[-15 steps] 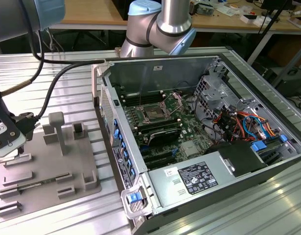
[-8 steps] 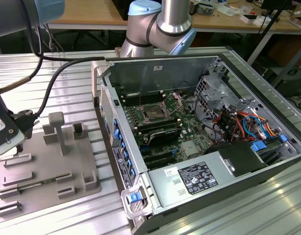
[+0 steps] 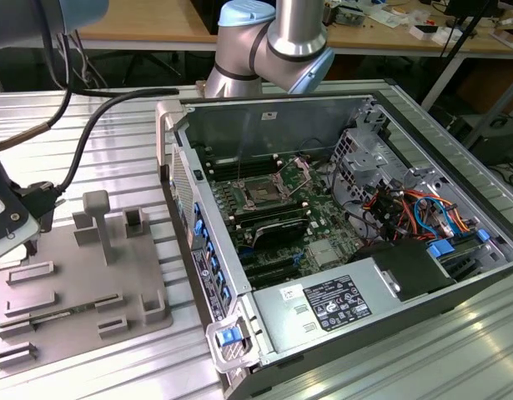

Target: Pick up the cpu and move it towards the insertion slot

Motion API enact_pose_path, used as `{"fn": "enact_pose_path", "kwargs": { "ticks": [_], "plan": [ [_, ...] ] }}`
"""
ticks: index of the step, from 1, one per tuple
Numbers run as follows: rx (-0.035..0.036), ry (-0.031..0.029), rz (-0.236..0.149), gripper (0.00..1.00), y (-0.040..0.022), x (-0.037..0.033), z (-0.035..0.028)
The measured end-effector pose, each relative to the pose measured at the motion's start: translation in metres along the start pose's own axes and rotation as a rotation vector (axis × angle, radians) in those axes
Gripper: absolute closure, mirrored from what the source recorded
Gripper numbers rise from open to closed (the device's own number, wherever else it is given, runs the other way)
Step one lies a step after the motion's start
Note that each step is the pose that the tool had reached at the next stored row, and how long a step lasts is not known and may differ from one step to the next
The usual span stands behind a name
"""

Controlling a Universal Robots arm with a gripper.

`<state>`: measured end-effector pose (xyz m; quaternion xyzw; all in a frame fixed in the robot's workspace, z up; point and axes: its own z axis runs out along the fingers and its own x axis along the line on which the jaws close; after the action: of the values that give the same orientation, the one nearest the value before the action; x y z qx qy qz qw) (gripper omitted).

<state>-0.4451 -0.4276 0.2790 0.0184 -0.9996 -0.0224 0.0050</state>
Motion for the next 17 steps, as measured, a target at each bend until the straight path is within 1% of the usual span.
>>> {"fn": "enact_pose_path", "kwargs": {
  "ticks": [12, 17],
  "plan": [
    [0.0, -0.0001, 0.0, 0.45, 0.0004, 0.0001, -0.0097],
    [-0.0004, -0.0001, 0.0, 0.45, 0.0005, 0.0001, -0.0104]
  ]
}}
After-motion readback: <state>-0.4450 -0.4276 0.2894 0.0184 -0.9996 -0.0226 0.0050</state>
